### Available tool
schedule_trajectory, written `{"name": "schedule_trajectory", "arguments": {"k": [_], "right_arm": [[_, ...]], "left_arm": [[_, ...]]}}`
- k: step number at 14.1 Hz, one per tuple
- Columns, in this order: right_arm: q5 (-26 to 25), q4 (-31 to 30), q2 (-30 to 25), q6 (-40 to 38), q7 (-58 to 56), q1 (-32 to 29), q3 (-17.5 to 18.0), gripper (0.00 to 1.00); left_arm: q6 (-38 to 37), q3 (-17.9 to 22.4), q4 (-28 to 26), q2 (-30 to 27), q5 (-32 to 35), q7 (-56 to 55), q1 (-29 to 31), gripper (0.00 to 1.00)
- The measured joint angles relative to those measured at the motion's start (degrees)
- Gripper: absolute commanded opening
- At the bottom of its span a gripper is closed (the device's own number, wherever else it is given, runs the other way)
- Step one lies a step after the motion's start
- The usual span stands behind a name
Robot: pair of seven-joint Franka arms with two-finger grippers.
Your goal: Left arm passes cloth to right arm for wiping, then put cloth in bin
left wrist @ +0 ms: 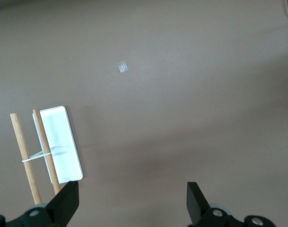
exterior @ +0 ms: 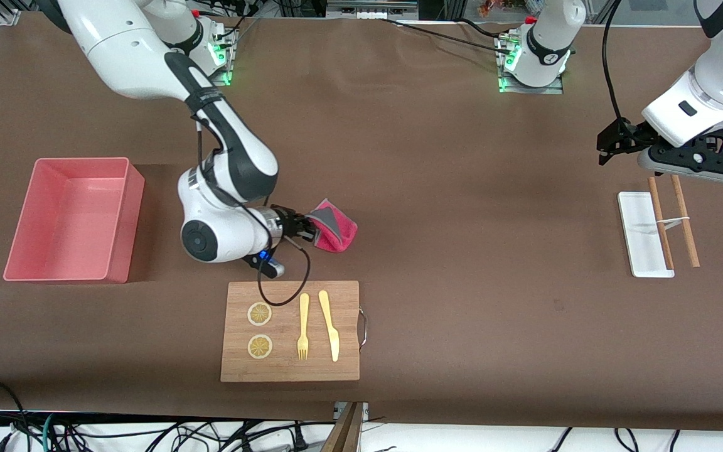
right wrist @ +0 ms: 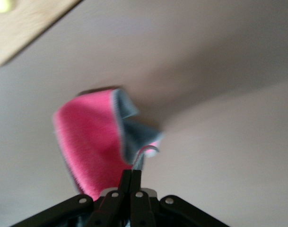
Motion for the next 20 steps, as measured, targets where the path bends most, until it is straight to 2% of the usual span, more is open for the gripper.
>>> {"name": "schedule_trajectory", "arguments": {"k": [3, 8, 14, 16, 20], "right_arm": [[-4.2, 0.0, 0.0, -6.7, -8.4, -1.8, -2.5, 0.0], [-10.4, 0.5, -0.4, -13.4, -21.2, -2.6, -8.4, 0.0], [-14.3, 0.7, -2.6, -18.0, -37.6, -3.8, -16.2, 0.0], [-15.1, 0.8, -3.9, -19.7, -42.1, -4.6, -17.7, 0.0], [-15.1, 2.9, -6.8, -25.4, -44.1, -5.2, -18.0, 0.0]], "left_arm": [[0.0, -0.1, 0.0, 0.0, 0.0, 0.0, 0.0, 1.0], [0.0, -0.1, 0.0, 0.0, 0.0, 0.0, 0.0, 1.0], [-0.2, -0.3, 0.0, 0.0, 0.0, 0.0, -0.1, 1.0], [-0.3, -0.7, 0.0, 0.0, 0.0, 0.0, -0.1, 1.0], [-0.5, -0.7, 0.0, 0.0, 0.0, 0.0, -0.1, 1.0]]}}
